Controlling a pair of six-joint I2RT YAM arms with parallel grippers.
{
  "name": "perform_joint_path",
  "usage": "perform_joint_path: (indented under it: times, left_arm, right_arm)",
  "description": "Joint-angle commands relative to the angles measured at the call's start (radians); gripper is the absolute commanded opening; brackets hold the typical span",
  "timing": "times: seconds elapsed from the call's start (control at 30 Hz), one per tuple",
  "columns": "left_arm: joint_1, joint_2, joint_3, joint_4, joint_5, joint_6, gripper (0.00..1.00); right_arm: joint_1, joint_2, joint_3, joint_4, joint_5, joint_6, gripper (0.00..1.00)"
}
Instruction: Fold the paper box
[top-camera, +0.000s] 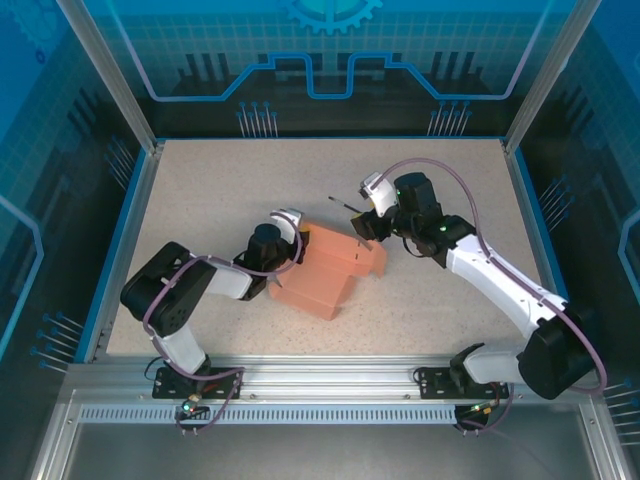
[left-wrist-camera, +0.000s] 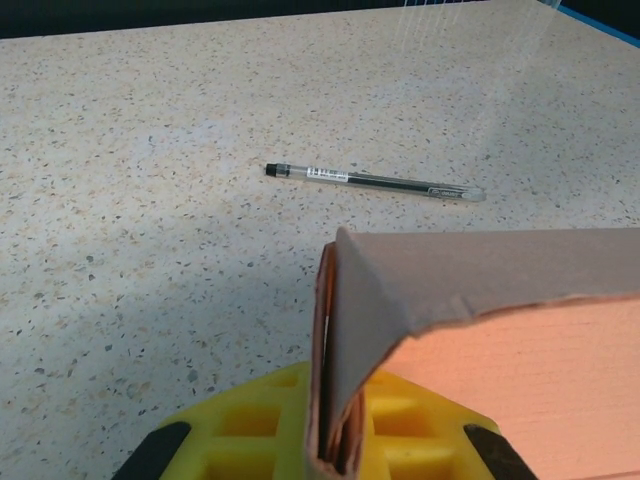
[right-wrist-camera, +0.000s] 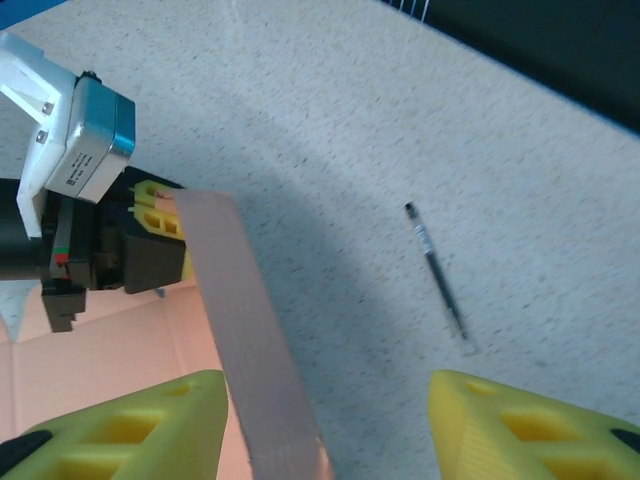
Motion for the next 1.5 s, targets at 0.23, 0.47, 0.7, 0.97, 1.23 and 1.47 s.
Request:
perform_joint_path:
  times: [0.23,0.47,0.7,0.97,1.23,1.47]
  left_arm:
    - [-0.042,0.035,-0.039,0.169,0.03,0.049,0.09]
    - [-0.051,0.088,-0.067,0.252,0.079,0.058,0.11]
    - [-0.053,0.129,-0.056,0.269,0.115,0.052,0.12]
    - [-0.053,0.171,-0.067,0.322,0.134,0.049,0.12]
    - [-0.053,0.174,-0.064,0.314,0.134,0.053,0.14]
    - [-0.053,0.174,-0.063,0.308,0.132,0.056,0.17]
  right_arm:
    - [-0.044,0.179,0.095,-0.007,-0.228,0.161,0.54]
    - [-0.034,0.352,0.183,0.028,-0.304,0.173,0.53]
    - [-0.02,0.46,0.258,0.022,-0.33,0.182,0.53]
    - [0.002,0.564,0.338,0.003,-0.356,0.189,0.52]
    - [0.023,0.625,0.355,-0.012,-0.356,0.182,0.5]
    - [0.031,0.638,0.343,-0.013,-0.344,0.181,0.49]
